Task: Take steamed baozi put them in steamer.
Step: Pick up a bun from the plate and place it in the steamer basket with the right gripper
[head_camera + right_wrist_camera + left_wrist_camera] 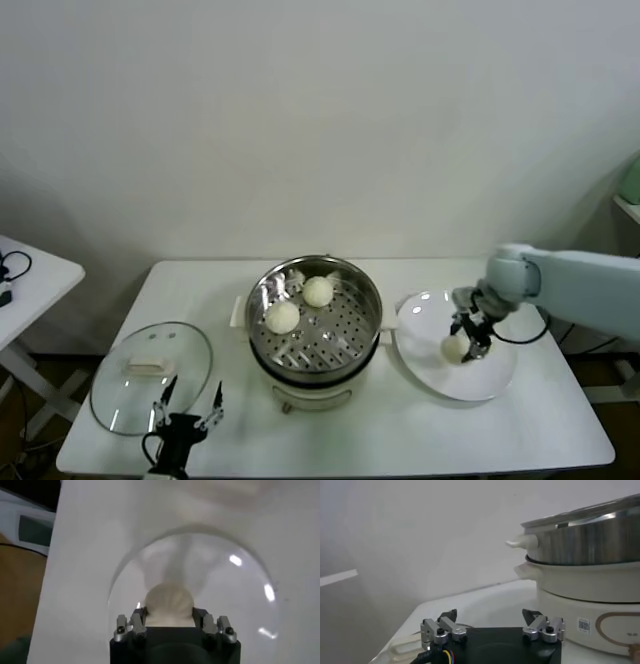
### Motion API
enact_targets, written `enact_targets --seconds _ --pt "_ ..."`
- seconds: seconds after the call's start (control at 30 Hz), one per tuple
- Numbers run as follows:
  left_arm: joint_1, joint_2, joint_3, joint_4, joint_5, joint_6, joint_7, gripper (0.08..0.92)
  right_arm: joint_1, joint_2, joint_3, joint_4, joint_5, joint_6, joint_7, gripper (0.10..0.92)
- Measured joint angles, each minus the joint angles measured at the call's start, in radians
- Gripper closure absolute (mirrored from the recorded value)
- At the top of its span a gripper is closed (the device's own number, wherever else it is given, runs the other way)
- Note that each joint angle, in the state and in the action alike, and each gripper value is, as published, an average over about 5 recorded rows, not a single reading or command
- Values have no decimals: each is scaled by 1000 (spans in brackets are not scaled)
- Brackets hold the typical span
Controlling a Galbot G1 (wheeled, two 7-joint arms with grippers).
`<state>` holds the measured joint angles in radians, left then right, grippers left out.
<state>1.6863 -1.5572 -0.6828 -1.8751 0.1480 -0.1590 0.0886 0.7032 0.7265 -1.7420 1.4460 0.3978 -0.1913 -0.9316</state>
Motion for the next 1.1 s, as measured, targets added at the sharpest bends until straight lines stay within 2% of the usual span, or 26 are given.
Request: enact_targets --seconds 0.33,0.63,1.1 --pt "5 5 1 3 -1 -5 -8 177 318 125 -46 103 59 247 -73 394" --pt "1 9 -6 11 -4 -8 -11 177 373 269 72 201 -70 428 -49 389" --pt "-8 -2 -2 2 -4 1 -11 177 184 466 141 215 -307 500 2 389"
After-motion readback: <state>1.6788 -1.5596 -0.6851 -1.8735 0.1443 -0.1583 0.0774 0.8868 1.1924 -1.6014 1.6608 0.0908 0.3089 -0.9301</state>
